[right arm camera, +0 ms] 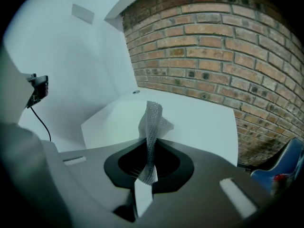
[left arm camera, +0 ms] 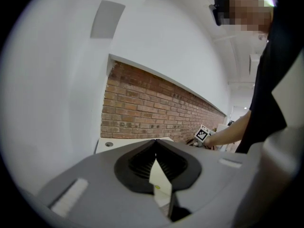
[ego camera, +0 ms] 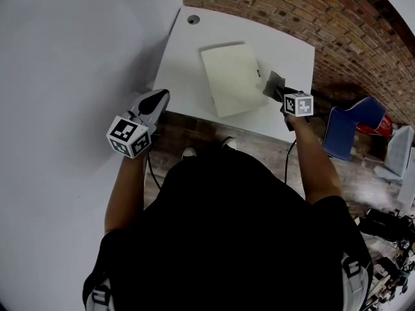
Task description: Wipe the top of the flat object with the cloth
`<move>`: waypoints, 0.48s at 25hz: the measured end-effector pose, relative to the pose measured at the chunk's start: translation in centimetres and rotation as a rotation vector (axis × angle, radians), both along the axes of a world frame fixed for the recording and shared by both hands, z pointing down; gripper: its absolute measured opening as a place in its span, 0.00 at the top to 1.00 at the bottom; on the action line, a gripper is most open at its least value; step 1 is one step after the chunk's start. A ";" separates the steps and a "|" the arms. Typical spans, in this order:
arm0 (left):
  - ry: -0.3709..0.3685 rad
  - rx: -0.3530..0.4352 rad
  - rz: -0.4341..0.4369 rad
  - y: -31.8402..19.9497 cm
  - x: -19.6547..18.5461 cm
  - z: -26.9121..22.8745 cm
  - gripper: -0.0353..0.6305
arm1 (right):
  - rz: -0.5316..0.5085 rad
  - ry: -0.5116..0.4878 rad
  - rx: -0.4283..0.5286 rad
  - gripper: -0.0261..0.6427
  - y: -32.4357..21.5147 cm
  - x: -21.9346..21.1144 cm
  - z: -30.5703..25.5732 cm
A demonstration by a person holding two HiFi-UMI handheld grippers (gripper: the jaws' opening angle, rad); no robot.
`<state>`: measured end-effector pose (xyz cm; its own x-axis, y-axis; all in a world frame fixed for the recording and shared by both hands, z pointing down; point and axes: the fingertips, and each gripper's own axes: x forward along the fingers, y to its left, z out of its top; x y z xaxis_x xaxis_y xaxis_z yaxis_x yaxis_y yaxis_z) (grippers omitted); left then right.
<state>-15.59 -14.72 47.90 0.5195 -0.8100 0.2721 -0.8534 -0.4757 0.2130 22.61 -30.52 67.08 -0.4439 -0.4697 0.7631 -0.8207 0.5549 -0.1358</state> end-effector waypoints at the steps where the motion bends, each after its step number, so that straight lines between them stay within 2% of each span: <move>1: 0.000 0.003 0.007 0.0 0.1 -0.1 0.94 | 0.004 -0.009 0.008 0.94 0.2 -0.2 -0.4; 12: 0.001 0.036 0.085 0.0 1.6 -1.3 0.94 | 0.073 -0.149 0.170 0.94 2.2 -1.5 -8.0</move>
<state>-13.95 -14.73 46.65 0.5867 -0.7724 0.2434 -0.8097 -0.5534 0.1954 21.09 -28.31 59.10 -0.5061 -0.6210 0.5985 -0.8373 0.5201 -0.1684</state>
